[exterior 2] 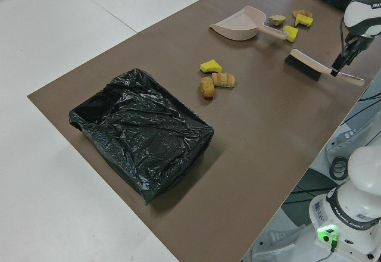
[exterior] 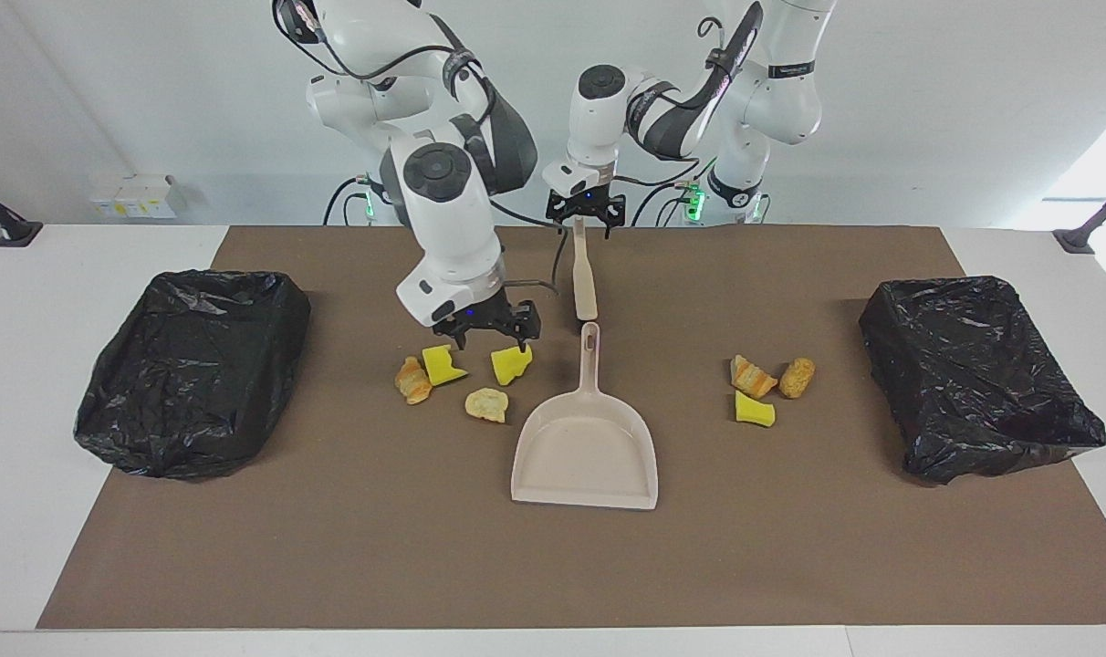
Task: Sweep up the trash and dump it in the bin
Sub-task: 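Grasp the dustpan handle with the right gripper while the left gripper reaches the brush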
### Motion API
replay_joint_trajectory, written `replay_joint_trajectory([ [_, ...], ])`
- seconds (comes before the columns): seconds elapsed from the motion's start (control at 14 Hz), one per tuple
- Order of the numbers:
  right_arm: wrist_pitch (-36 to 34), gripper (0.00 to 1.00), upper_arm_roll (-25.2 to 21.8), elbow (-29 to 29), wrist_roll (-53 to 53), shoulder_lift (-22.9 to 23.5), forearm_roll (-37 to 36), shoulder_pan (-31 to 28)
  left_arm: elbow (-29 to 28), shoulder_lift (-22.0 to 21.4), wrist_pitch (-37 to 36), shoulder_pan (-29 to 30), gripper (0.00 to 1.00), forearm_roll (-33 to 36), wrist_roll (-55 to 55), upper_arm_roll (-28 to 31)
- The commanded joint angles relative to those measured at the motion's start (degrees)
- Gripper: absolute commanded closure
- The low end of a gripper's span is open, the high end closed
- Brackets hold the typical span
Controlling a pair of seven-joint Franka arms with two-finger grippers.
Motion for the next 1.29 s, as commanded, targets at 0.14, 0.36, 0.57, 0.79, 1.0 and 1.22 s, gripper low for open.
replay_joint_trajectory([
  [0.14,3.76,0.00,-0.18,4.79,9.58,6.85,0.52,5.99,-0.80,0.69,0.77,-1.35,0.30,-0.46,0.24,1.02],
  [0.36,5.44,0.00,-0.18,6.56,13.02,10.98,0.70,8.46,-0.80,0.51,-1.25,-1.35,1.00,-0.46,1.56,1.02],
  [0.57,7.54,0.00,-0.18,5.77,12.93,11.35,0.96,9.34,-0.80,0.16,-3.36,-1.35,1.00,-0.46,2.09,1.02],
  [0.79,7.55,0.31,-0.10,4.19,12.41,11.17,0.87,9.69,-0.19,-0.80,-6.69,-0.74,1.00,-0.46,2.53,1.19],
  [1.0,8.25,0.31,-0.09,3.31,12.76,11.26,0.87,11.27,-0.10,-4.22,-14.42,-0.56,1.00,-0.46,6.22,1.45],
  [1.22,8.78,0.33,-0.09,1.46,12.41,10.82,0.61,11.36,-0.01,-9.66,-21.10,3.03,1.00,-0.46,9.99,1.72],
])
